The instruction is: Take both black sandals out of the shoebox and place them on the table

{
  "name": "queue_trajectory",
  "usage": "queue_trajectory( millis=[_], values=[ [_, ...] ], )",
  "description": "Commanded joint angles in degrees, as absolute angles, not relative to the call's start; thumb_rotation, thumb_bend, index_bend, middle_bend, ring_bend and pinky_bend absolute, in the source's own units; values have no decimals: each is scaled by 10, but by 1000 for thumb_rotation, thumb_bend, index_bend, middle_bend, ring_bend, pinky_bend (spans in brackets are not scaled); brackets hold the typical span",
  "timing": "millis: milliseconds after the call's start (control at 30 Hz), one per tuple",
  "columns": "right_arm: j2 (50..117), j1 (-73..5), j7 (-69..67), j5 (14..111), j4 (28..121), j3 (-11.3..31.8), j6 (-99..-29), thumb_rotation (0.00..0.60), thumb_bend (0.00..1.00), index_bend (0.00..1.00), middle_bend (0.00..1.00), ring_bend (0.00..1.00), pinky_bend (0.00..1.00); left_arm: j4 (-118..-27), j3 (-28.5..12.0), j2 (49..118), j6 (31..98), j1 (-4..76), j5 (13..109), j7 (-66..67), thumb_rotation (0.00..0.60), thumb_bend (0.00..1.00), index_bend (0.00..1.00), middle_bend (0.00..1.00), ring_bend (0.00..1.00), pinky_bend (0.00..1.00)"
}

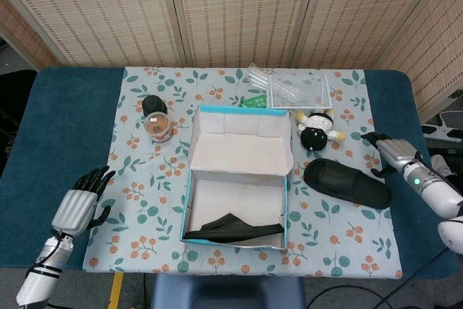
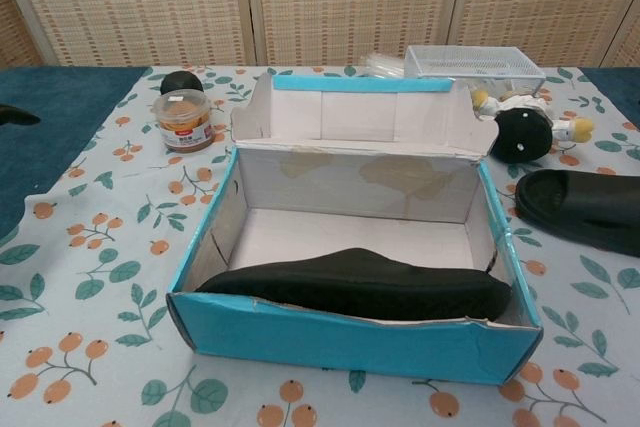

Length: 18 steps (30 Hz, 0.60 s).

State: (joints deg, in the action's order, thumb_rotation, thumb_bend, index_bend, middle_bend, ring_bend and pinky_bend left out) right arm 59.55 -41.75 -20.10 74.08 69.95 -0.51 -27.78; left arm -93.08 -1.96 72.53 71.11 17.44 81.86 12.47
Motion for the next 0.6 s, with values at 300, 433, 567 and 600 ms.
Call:
queue_trajectory(
  millis=[300,433,567,600],
  values=[
    [465,-341,-286,915,961,10,-516,600,243,0,0,0,135,-926,-8,721,739,159,838,105,600,454,0,0,0,136],
    [441,-355,-278,995,1035,-1,-532,600,243,0,0,0,133,-924,-3,719,752,151,849,92,600,454,0,0,0,136],
    [463,-374,-174,1019,1085,6,-508,600,243,0,0,0,123,-919,2,719,763,145,861,78,600,454,0,0,0,137],
    [471,-380,-152,1013,1094,10,-495,600,243,0,0,0,122,-918,2,718,764,144,862,75,600,454,0,0,0,136]
  ],
)
